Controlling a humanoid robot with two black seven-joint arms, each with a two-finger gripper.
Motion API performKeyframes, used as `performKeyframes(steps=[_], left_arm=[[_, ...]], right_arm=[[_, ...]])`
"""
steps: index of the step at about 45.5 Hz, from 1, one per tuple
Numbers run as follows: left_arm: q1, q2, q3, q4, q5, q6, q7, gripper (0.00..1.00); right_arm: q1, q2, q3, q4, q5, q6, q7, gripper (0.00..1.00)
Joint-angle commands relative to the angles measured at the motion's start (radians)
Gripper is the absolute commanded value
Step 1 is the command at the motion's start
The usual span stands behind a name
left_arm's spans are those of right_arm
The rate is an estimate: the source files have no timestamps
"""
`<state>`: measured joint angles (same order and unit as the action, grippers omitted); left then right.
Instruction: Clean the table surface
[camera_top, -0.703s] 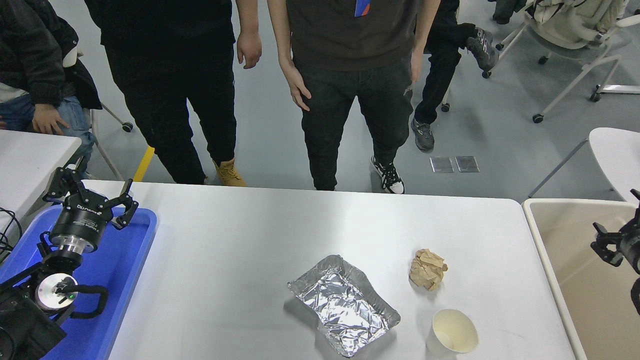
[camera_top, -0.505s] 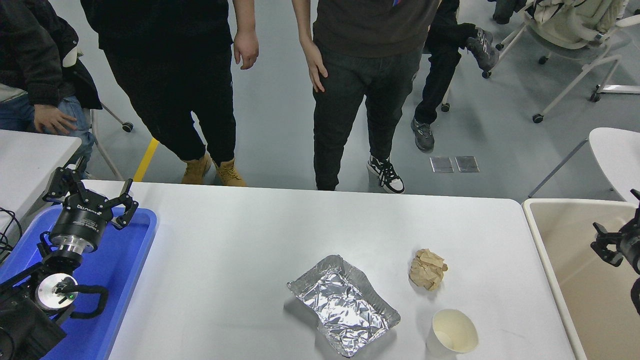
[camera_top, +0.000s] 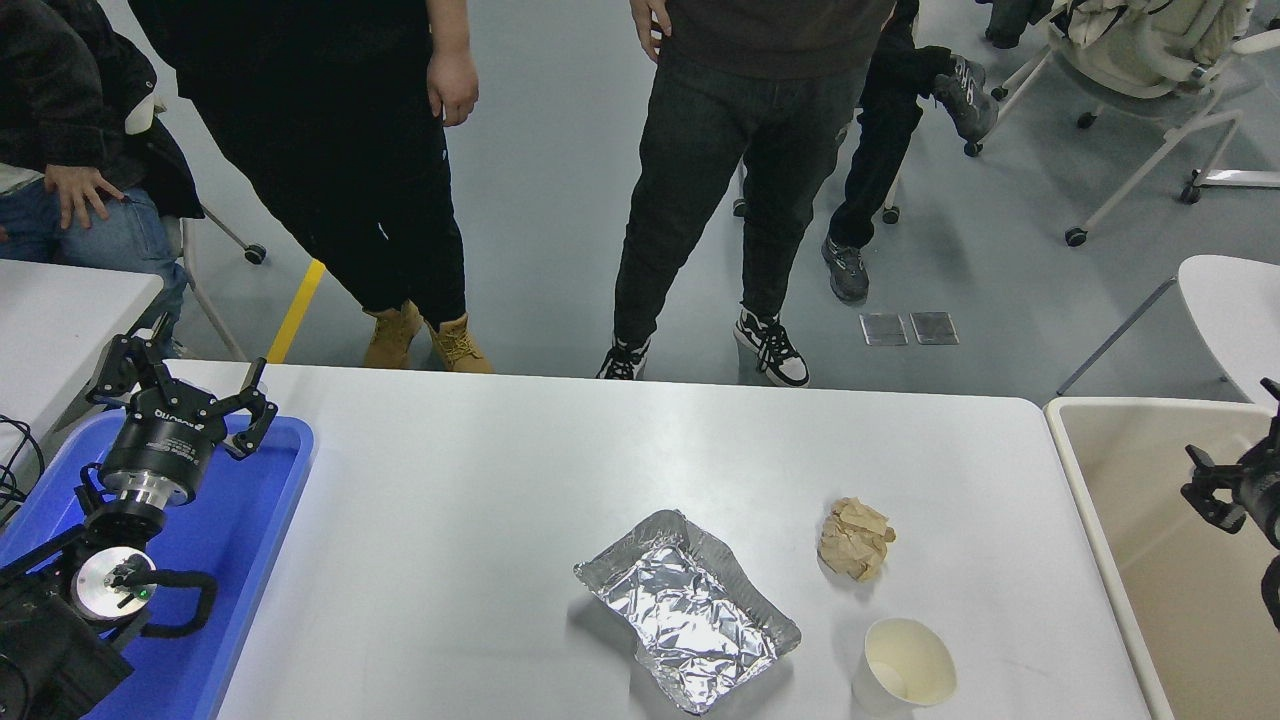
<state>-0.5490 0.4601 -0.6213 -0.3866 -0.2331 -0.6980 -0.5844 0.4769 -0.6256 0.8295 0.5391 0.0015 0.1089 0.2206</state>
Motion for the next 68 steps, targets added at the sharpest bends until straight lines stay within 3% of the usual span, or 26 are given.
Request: performKeyframes(steps=[1, 27, 42, 47, 56, 68], left_arm=[[0.0, 0.0, 0.0, 0.0, 0.0, 0.0, 0.0, 1.0], [0.0, 0.0, 0.0, 0.0, 0.0, 0.0, 0.0, 1.0], [0.0, 0.0, 0.0, 0.0, 0.0, 0.0, 0.0, 1.0], [0.0, 0.0, 0.0, 0.0, 0.0, 0.0, 0.0, 1.0], [0.0, 0.0, 0.0, 0.0, 0.0, 0.0, 0.0, 1.0], [0.0, 0.0, 0.0, 0.0, 0.0, 0.0, 0.0, 1.0]], right_arm=[[0.006, -0.002, 0.002, -0.001, 0.0, 0.0, 0.0, 1.0], [0.009, -0.04, -0.001, -0.018, -0.018, 0.003, -0.001, 1.0], [0.002, -0.14, -0.013, 0.025, -0.115, 0.052, -0.015, 1.0], [-0.001, -0.219, -0.136, 0.083, -0.136, 0.055, -0.015, 1.0], [0.058, -0.361, -0.409, 0.143, -0.293, 0.141, -0.007, 1.0], [0.1, -0.499, -0.417, 0.243, -0.658, 0.271, -0.001, 1.0]])
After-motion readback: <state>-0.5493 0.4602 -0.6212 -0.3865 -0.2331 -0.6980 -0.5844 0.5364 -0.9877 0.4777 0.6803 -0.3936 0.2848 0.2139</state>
